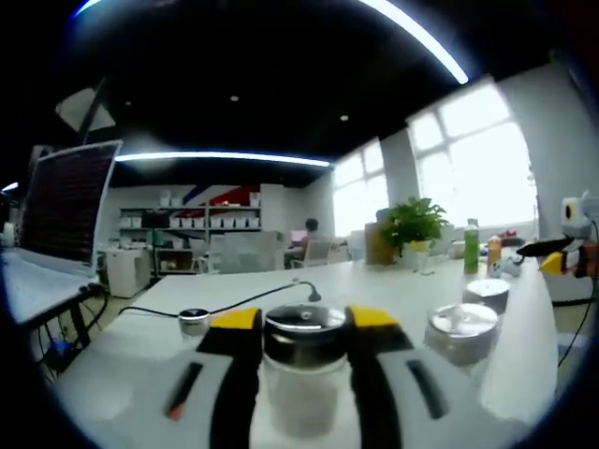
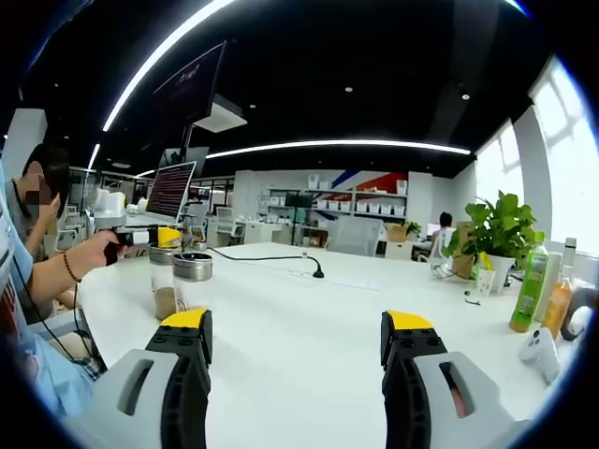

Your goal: Rotate the seasoning bottle until the label or dispensing opening points toward the visible target arrow and the bottle remains upright within the marked orientation range

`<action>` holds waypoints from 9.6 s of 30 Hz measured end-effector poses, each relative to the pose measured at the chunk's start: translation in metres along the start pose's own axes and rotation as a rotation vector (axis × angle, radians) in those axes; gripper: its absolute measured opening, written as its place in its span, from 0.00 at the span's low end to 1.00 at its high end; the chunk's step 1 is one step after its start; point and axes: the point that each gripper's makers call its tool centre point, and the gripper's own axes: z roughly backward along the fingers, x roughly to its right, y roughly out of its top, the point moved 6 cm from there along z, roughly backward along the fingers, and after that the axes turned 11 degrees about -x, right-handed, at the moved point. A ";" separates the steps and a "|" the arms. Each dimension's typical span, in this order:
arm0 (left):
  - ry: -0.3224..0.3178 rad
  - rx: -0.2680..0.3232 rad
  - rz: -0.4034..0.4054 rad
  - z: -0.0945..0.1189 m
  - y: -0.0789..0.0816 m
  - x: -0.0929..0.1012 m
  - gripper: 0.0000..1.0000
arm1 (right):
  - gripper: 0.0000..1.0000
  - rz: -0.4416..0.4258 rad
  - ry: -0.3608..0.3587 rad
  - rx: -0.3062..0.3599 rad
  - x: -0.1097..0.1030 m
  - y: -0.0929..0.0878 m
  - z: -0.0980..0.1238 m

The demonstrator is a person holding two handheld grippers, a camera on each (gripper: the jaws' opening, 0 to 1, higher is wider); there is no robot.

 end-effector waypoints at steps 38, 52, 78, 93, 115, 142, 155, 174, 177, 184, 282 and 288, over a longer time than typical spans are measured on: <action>0.018 -0.042 0.080 0.043 -0.046 0.030 0.37 | 0.75 0.012 0.015 -0.024 -0.010 -0.004 -0.001; -0.008 -0.036 0.114 0.045 -0.053 0.038 0.37 | 0.75 0.020 0.013 -0.035 -0.009 -0.007 0.000; -0.023 -0.011 0.080 0.046 -0.057 0.039 0.37 | 0.75 0.036 0.040 -0.057 -0.018 -0.012 0.000; -0.090 -0.013 0.077 0.043 -0.056 0.036 0.37 | 0.75 0.037 0.029 -0.026 -0.013 -0.007 -0.001; -0.255 -0.041 0.061 0.038 -0.053 0.027 0.37 | 0.75 0.044 0.017 -0.039 -0.010 -0.005 -0.006; -0.427 -0.062 0.034 0.033 -0.054 0.021 0.37 | 0.80 0.036 0.069 -0.003 -0.016 -0.002 -0.008; -0.499 -0.082 0.024 0.031 -0.053 0.017 0.37 | 0.88 0.005 0.135 0.006 -0.023 -0.001 -0.009; -0.485 -0.075 -0.115 0.040 -0.048 0.028 0.53 | 0.99 -0.013 0.158 0.066 -0.023 0.004 -0.006; -0.451 -0.092 -0.125 0.043 -0.049 0.027 0.55 | 0.99 -0.016 0.175 0.072 -0.026 0.005 -0.003; -0.405 -0.103 -0.069 0.054 -0.040 0.034 0.65 | 0.99 0.008 0.173 0.083 -0.025 0.008 0.001; 0.230 -0.098 0.066 0.048 -0.049 0.043 0.34 | 0.93 -0.132 0.108 0.111 -0.001 0.013 0.007; 0.193 -0.098 0.049 0.050 -0.050 0.043 0.33 | 0.93 -0.128 0.117 0.107 -0.004 0.012 0.007</action>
